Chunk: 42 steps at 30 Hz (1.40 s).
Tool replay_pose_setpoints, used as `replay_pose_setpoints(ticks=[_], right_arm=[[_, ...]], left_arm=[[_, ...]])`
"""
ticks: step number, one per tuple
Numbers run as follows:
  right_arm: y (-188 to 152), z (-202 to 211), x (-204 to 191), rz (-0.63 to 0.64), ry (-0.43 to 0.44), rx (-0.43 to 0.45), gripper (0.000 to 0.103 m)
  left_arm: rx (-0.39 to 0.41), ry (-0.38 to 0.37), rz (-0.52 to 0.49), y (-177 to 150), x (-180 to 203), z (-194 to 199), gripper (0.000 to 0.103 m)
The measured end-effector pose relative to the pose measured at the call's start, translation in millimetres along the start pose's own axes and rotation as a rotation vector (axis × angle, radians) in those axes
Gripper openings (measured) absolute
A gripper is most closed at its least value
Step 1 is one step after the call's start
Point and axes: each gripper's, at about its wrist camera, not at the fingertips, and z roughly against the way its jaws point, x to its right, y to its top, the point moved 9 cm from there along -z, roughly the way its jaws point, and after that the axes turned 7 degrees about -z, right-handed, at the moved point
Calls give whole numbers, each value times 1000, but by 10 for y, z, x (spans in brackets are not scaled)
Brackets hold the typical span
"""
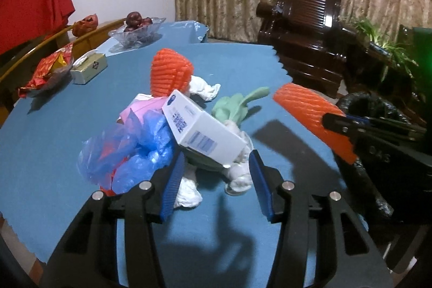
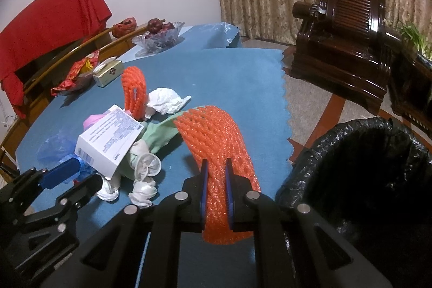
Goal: Collect trash
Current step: 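Lift the white box with the left gripper and adjust its hold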
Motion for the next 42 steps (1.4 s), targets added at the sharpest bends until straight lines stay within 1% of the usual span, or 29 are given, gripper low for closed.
replay_pose_setpoints(ticks=[3,4,5,11,15,18,19,21,23,24,26,28,30,31,32,33,35,37,42], right_arm=[[-12,-28,12,-1,-1,-5,11],[-15,-35,16,-1,-2,-7,11],[-20,-45,24,-2,-3,-10,11],[-40,-91,69,-8,-6,-23,11],[-56,-127,72,-9,-3,-34,11],[-65,-134,80,-12,-2,-39,11],[-63,-129,83,-13,-2,-38,11],[-56,-120,95,-15,-2,-37,11],[-54,-111,94,-18,-1,-35,11],[-52,-110,94,-19,0,-33,11],[-50,-102,90,-18,-1,-31,11],[-53,-96,99,-19,-3,-31,11],[-59,-89,114,-22,-6,-33,11],[-57,-86,123,-24,-7,-33,11],[-57,-82,134,-27,-7,-33,11],[-56,-76,145,-29,-7,-32,11],[-53,-73,157,-32,-5,-33,11],[-56,-74,162,-32,-6,-34,11],[-69,-86,182,-38,-9,-41,11]], left_arm=[[-2,8,10,55,-32,-84,49],[-3,9,17,79,-38,-109,50],[-4,12,21,104,-43,-132,55],[7,34,41,251,-76,-193,73],[11,38,60,314,-106,-258,73],[5,47,66,326,-125,-322,60],[2,41,72,325,-125,-336,55],[7,41,77,326,-131,-329,52],[25,52,52,347,-104,-289,43],[34,52,33,355,-72,-268,41],[32,54,-3,362,-12,-264,25],[8,43,-4,326,26,-310,28],[-7,41,3,292,20,-354,34],[-17,43,3,273,19,-380,42],[-27,39,6,254,15,-405,48],[-34,34,12,237,9,-418,51],[-46,24,14,207,10,-438,60],[-58,25,8,177,15,-462,66],[-76,33,-13,89,38,-534,66]])
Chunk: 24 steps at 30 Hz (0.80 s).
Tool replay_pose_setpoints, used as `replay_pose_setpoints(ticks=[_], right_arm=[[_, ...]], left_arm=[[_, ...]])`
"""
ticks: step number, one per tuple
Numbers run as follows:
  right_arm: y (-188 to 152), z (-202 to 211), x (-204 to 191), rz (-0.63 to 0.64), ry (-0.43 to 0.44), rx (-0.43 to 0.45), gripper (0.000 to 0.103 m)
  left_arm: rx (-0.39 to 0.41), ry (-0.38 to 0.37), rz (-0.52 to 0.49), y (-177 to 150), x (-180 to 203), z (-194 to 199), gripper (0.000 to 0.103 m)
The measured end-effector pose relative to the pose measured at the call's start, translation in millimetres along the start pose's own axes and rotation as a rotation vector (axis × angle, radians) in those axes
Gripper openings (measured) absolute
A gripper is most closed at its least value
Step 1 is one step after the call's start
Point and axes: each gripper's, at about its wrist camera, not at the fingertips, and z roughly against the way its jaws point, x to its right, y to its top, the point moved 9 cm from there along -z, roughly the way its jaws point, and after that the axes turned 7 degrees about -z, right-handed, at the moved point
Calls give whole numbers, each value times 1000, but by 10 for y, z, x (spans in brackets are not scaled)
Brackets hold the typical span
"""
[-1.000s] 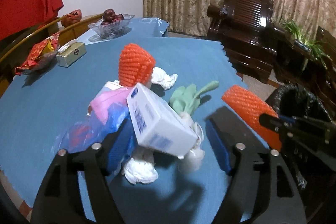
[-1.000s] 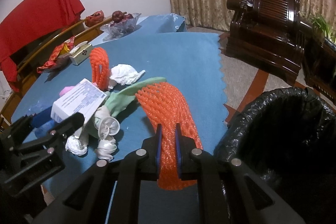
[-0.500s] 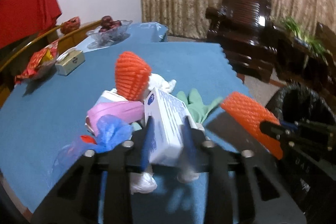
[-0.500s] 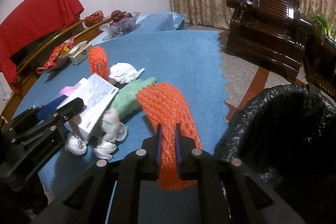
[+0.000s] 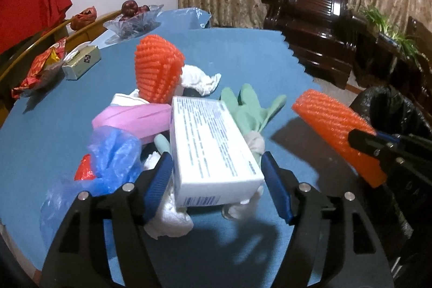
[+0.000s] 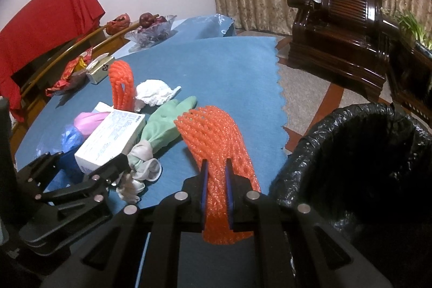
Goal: Collect trash
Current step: 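Lift the white box with the left gripper and adjust its hold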
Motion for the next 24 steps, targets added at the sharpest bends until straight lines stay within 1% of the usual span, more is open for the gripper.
replay_pose_setpoints(ticks=[2,8,13,18,19,21,24], right_arm=[[0,1,13,-2,0,0,11],[4,-2,10,1,4,1,11],[48,74,-33,4,19,18,11],[102,169,-54,5,24,42,11],[110,184,-55,4,25,45,11],[126,207,-60,5,28,50,11],[127,214,-61,2,30,49,11]], left_arm=[[-5,3,7,-22,-27,-28,64],[63,4,11,56,-65,109,61],[104,-21,16,117,-47,260,61],[125,-43,20,143,-27,366,60],[139,-56,23,160,-20,403,60],[147,-64,21,168,-13,435,60],[133,-66,4,141,28,406,60]])
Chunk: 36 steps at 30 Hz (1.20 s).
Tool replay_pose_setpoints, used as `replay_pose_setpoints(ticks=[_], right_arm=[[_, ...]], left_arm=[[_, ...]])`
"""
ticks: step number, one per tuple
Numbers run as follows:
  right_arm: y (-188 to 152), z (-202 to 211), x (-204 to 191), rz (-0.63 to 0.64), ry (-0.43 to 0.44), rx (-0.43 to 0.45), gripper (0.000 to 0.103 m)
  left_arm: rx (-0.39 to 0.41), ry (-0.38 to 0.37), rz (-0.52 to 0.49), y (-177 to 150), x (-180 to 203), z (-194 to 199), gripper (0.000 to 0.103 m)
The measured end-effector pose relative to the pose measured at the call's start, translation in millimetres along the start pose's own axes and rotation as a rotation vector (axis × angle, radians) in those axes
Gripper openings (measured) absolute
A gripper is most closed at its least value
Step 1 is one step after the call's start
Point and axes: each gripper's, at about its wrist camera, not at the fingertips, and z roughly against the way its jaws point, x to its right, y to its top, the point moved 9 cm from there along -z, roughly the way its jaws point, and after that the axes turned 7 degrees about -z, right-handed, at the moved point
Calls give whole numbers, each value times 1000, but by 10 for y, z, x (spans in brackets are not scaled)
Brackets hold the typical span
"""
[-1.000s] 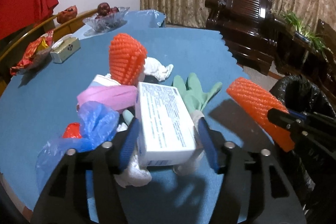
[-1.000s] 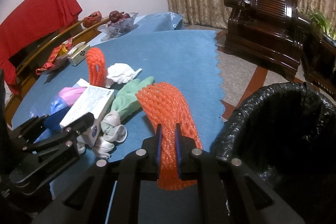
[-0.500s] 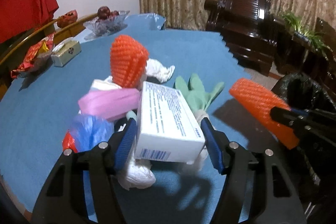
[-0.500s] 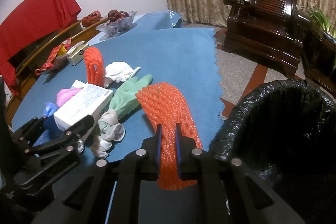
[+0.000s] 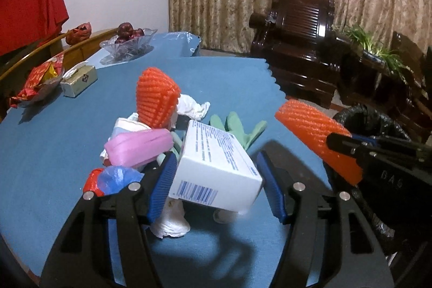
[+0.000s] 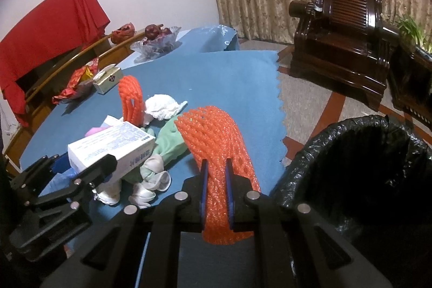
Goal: Collect trash
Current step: 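Lift the white box with the left gripper and adjust its hold, then carry the box and foam net over the bin and release both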
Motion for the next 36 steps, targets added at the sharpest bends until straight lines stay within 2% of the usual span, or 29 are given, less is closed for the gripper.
replay_pose_setpoints(ticks=[10,15,25,32,36], right_arm=[[-33,-68,34,-10,0,-23,11],[-50,-91,32,-9,-1,-30,11],[24,32,-11,-3,6,8,11],[188,269,-22,-6,16,76,11],[253,494,117,-20,-10,120,11]], left_arm=[[-119,24,-29,-248,-28,-245,61],[-135,28,-30,-276,-43,-294,60],[-37,-14,37,-64,-73,-75,57],[31,-53,28,212,55,129,57],[69,-75,-2,337,231,218,57]])
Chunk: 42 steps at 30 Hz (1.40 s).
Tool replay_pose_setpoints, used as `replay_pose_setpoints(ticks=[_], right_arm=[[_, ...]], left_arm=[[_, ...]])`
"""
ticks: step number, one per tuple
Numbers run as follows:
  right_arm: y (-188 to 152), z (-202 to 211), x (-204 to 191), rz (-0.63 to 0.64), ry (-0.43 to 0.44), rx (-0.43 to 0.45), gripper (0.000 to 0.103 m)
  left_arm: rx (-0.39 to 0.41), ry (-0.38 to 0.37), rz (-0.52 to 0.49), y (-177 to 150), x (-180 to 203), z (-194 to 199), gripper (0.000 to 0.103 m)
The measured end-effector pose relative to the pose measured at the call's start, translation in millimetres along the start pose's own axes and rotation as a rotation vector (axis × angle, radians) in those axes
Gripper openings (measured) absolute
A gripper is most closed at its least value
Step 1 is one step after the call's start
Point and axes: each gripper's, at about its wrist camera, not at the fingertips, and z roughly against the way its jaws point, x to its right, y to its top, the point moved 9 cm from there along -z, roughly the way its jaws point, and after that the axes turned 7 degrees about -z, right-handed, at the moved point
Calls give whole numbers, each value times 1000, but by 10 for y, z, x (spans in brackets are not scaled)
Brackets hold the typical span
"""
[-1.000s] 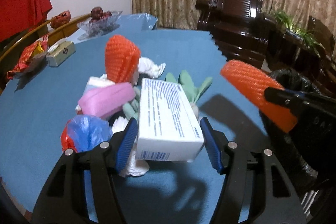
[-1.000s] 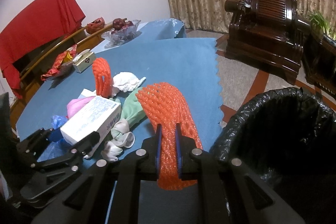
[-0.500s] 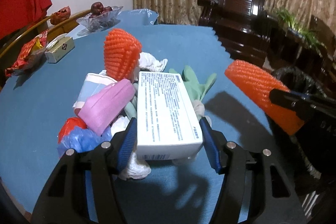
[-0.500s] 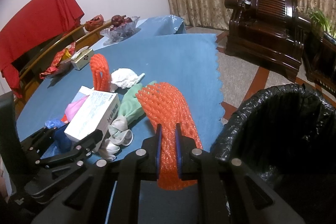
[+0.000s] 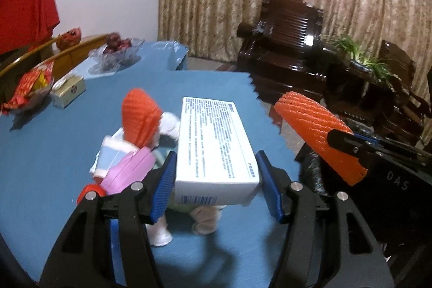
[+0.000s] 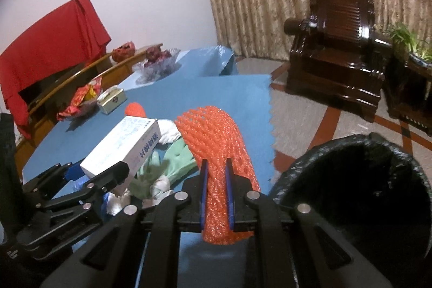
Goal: Collect trash
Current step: 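Carry the box and foam net over the bin and release both, then move both tools back to the pile and grasp the blue plastic bag with the left gripper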
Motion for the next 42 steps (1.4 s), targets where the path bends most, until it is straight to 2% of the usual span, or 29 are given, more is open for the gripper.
replay_pose_setpoints(ticks=[5,14,22,29,36,38,42], right_arm=[[58,258,319,-27,-62,37,11],[-28,669,1181,-122,-219,66,11],[-292,853,1779,-204,-321,37,11],[-566,897,2019,-246,-362,-11,11],[-717,919,2128,-275,-388,-34,22],[-724,934,2139,-277,-392,-32,28],[-719,959,2127,-272,-405,-21,48]], left_arm=[[14,-62,-44,106,368,-22,57],[9,-216,-132,133,1243,-148,57],[-15,-320,-202,32,1928,-290,57],[-68,-366,-223,-112,2206,-426,57],[-102,-394,-226,-173,2203,-463,59],[-103,-399,-226,-164,2203,-469,64],[-96,-396,-226,-149,2169,-434,69]])
